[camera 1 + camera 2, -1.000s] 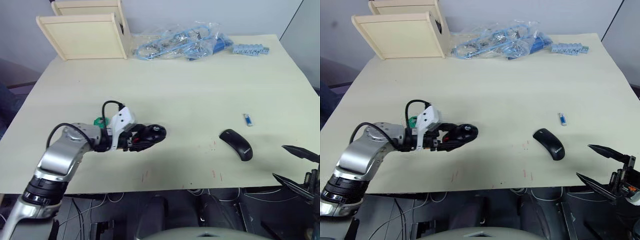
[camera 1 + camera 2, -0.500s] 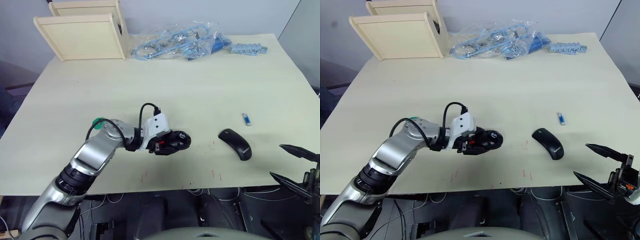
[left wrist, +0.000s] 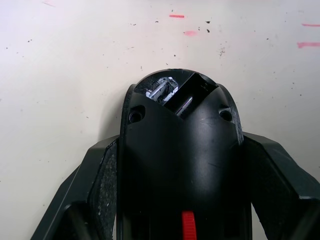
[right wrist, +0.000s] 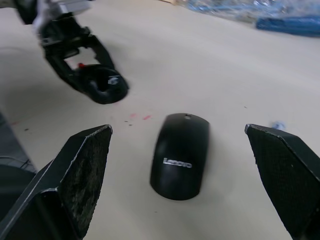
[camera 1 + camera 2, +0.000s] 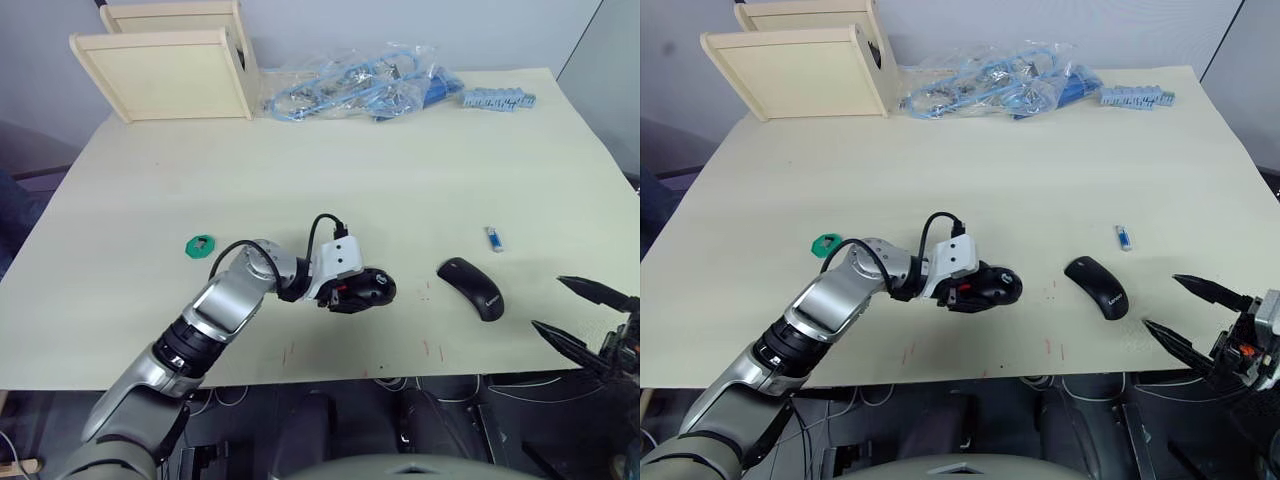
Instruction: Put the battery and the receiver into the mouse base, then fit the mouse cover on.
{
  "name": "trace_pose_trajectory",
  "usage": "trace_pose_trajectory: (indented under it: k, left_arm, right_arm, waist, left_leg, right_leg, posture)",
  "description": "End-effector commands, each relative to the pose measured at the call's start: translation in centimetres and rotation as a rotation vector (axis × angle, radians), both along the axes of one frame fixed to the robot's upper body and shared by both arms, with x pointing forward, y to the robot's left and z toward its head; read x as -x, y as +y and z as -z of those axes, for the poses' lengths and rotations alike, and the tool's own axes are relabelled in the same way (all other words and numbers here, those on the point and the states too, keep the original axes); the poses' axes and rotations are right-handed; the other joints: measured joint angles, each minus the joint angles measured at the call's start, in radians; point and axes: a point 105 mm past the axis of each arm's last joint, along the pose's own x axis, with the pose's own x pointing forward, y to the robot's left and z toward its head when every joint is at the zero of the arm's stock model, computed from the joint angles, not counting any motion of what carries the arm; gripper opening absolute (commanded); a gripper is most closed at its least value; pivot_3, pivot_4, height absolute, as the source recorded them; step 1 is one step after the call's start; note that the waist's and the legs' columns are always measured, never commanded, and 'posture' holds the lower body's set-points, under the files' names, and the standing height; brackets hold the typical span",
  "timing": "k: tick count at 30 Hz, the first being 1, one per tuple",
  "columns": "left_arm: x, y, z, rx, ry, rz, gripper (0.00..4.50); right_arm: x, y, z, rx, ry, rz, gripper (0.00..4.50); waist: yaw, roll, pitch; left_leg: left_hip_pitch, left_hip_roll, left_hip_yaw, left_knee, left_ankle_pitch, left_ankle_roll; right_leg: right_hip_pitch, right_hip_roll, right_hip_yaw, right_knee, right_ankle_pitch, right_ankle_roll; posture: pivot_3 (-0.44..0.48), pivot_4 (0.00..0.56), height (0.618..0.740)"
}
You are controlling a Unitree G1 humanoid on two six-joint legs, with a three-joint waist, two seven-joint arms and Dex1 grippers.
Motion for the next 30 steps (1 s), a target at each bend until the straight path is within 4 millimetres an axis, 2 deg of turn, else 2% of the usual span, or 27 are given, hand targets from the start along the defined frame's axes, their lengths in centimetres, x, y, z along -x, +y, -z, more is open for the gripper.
trace_pose_trajectory:
  k: [1,5,8,11,14,18,20,24,25,26,28,30]
  left_arm:
    - [0.0,0.2,0.9,-0.033,0.011,-0.008,2.94]
    - [0.0,0.2,1.0,-0.034,0.013,-0.012,2.94]
    - [-0.1,0.2,0.9,-0.037,0.008,-0.015,2.94]
    - [-0.2,0.1,0.9,-0.037,0.006,-0.021,2.94]
    - [-0.3,0.0,0.8,-0.036,0.006,-0.023,2.94]
    - [-0.3,-0.1,0.8,-0.034,0.006,-0.024,2.94]
    - [-0.3,-0.1,0.8,-0.034,0.006,-0.026,2.94]
    - [-0.2,-0.1,1.0,-0.032,0.012,-0.032,2.94]
    - [-0.2,-0.1,1.0,-0.031,0.013,-0.033,2.94]
    - [-0.2,0.0,1.0,-0.031,0.013,-0.035,2.94]
    - [-0.2,0.0,1.0,-0.03,0.015,-0.037,2.94]
    - [-0.2,0.0,1.0,-0.03,0.015,-0.039,2.94]
  right_arm:
    - [-1.2,0.1,-1.0,0.011,0.016,0.066,4.5]
    - [-4.3,-0.5,0.0,0.079,0.155,0.277,4.5]
    - [-5.8,0.5,-0.2,0.011,0.207,0.254,4.5]
    - [-8.4,0.5,0.2,0.022,0.217,0.36,4.5]
    - [-9.4,0.9,0.5,0.021,0.232,0.394,4.5]
    - [-11.6,1.7,2.4,0.016,0.276,0.476,4.5]
    - [-12.4,1.4,2.7,0.009,0.276,0.53,4.5]
    - [-12.9,1.2,3.1,0.011,0.278,0.574,4.5]
    - [-12.9,1.4,3.2,0.008,0.279,0.573,3.96]
    - [-13.0,1.4,3.4,0.01,0.28,0.575,3.75]
    - [-13.1,1.4,3.6,0.012,0.28,0.588,2.83]
    - [-13.2,1.5,3.7,0.001,0.281,0.595,2.83]
  waist:
    - [0.0,0.0,0.0]
    - [0.0,0.002,-0.002]
    - [0.0,0.002,-0.002]
    - [0.0,0.002,-0.002]
    - [0.002,0.003,-0.003]
    - [0.001,0.003,-0.003]
    - [0.002,0.004,-0.003]
    - [0.003,0.004,-0.003]
    - [0.002,0.004,-0.003]
    - [0.002,0.004,-0.003]
    - [0.001,0.004,-0.004]
    - [0.001,0.004,-0.004]
  left_leg:
    - [0.0,0.0,0.0,0.0,0.0,0.0]
    - [0.0,0.0,0.0,0.0,0.0,0.0]
    - [0.0,0.0,0.0,0.0,0.0,0.0]
    - [0.0,0.0,-0.001,0.0,0.0,0.0]
    - [0.0,-0.001,0.0,0.001,0.0,0.0]
    - [-0.001,-0.001,-0.001,0.0,0.0,0.0]
    - [-0.001,-0.001,-0.001,0.001,0.0,0.0]
    - [-0.001,-0.001,-0.001,0.001,0.0,0.0]
    - [-0.001,-0.001,-0.001,0.001,0.0,0.0]
    - [-0.001,-0.001,-0.001,0.001,0.0,0.0]
    - [-0.001,-0.001,-0.001,0.0,0.0,0.0]
    - [-0.001,-0.001,-0.001,0.001,0.0,0.0]
  right_leg:
    - [0.0,0.0,0.0,0.0,0.0,0.0]
    - [0.0,0.0,0.001,0.0,0.0,0.0]
    - [0.0,0.0,0.0,0.0,0.0,0.0]
    - [0.0,0.0,0.0,0.0,0.0,0.0]
    - [0.0,0.0,0.0,0.0,0.0,0.0]
    - [0.0,0.0,-0.001,0.0,0.0,0.0]
    - [0.0,0.0,-0.001,0.0,0.0,0.0]
    - [0.0,-0.001,-0.001,0.0,0.0,0.0]
    - [0.0,-0.001,-0.001,0.0,0.0,0.0]
    - [0.0,-0.001,-0.001,0.0,0.0,0.0]
    - [0.0,-0.001,-0.001,0.0,0.0,0.0]
    - [0.0,-0.001,-0.001,0.0,0.0,0.0]
  posture:
    - [0.0,0.15,0.74]
    - [0.0,0.15,0.74]
    - [0.0,0.15,0.74]
    - [0.0,0.15,0.74]
    - [0.0,0.15,0.74]
    - [0.0,0.15,0.74]
    - [0.0,0.15,0.74]
    - [0.0,0.15,0.74]
    - [0.0,0.15,0.74]
    - [0.0,0.15,0.74]
    - [0.0,0.15,0.74]
    - [0.0,0.15,0.74]
